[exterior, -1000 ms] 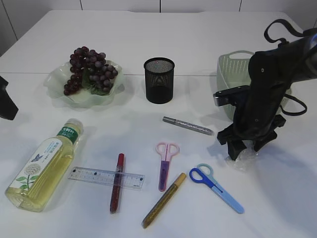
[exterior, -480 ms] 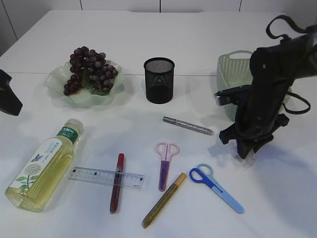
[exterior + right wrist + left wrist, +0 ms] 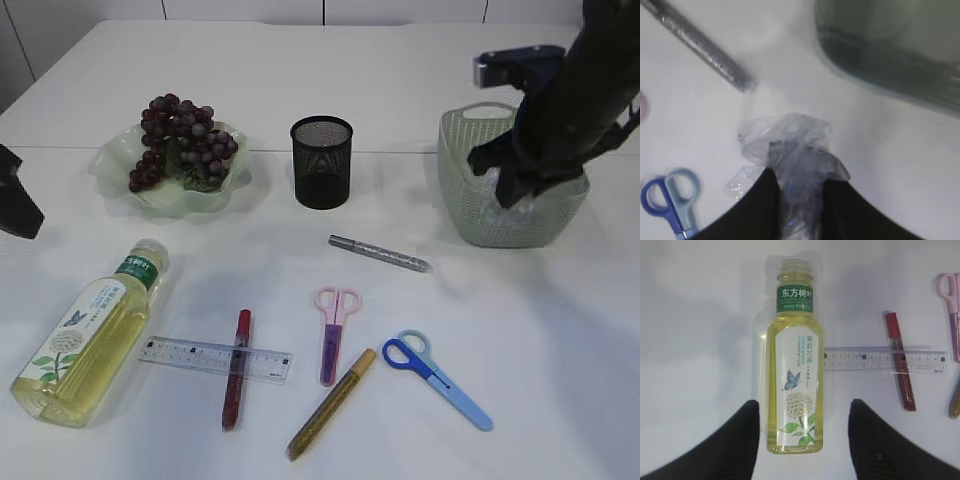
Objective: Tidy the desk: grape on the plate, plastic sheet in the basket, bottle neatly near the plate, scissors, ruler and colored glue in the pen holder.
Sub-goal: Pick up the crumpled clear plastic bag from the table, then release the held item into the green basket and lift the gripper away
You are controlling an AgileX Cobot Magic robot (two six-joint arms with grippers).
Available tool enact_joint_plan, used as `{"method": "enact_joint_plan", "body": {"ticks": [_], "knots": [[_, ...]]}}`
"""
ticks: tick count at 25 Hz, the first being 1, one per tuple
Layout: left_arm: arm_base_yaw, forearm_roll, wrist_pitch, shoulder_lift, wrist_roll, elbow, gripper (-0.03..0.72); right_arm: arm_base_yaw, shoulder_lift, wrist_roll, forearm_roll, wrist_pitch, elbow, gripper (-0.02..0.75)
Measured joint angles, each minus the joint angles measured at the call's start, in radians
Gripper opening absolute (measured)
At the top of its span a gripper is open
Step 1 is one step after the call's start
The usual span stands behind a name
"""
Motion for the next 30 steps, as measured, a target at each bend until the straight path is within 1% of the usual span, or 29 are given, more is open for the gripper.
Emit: {"method": "enact_joint_plan", "body": {"ticks": [5, 8, 13, 15, 16, 17, 21, 23, 24, 26, 28, 30], "knots": [[0.0, 0.0, 0.009, 0.0, 0.0, 0.0, 0.415, -0.071, 0.006, -0.007, 0.0, 0.006, -0.14, 0.155], [0.0, -0.005, 0.013, 0.0, 0.0, 0.0, 0.415, -0.113, 0.049, -0.007, 0.0, -0.002, -0.221, 0.155], [0.0, -0.019, 0.015, 0.0, 0.0, 0.0, 0.415, -0.139, 0.162, -0.007, 0.0, -0.035, -0.31, 0.156], [0.0, -0.022, 0.015, 0.0, 0.0, 0.0, 0.415, -0.139, 0.202, -0.006, 0.0, -0.062, -0.324, 0.174], [0.0, -0.022, 0.015, 0.0, 0.0, 0.0, 0.415, -0.139, 0.215, 0.003, 0.0, -0.076, -0.326, 0.202], [0.0, -0.022, 0.015, 0.0, 0.0, 0.0, 0.415, -0.139, 0.226, 0.009, 0.0, -0.083, -0.328, 0.25], [0.0, -0.024, 0.015, 0.0, 0.0, 0.0, 0.415, -0.139, 0.238, 0.015, 0.0, -0.094, -0.339, 0.522], [0.0, -0.025, 0.015, 0.0, 0.0, 0.0, 0.415, -0.139, 0.238, 0.017, 0.0, -0.078, -0.346, 0.601], [0.0, -0.026, 0.015, 0.0, 0.0, 0.0, 0.415, -0.139, 0.238, 0.019, 0.0, -0.053, -0.355, 0.62], [0.0, -0.026, 0.017, 0.0, 0.0, 0.0, 0.415, -0.139, 0.238, 0.018, 0.011, 0.01, -0.376, 0.63], [0.0, -0.026, 0.018, 0.0, 0.0, 0.0, 0.415, -0.139, 0.233, 0.018, 0.033, 0.083, -0.387, 0.619], [0.0, -0.026, 0.019, 0.0, 0.0, 0.0, 0.415, -0.139, 0.219, 0.022, 0.054, 0.149, -0.387, 0.592]]}}
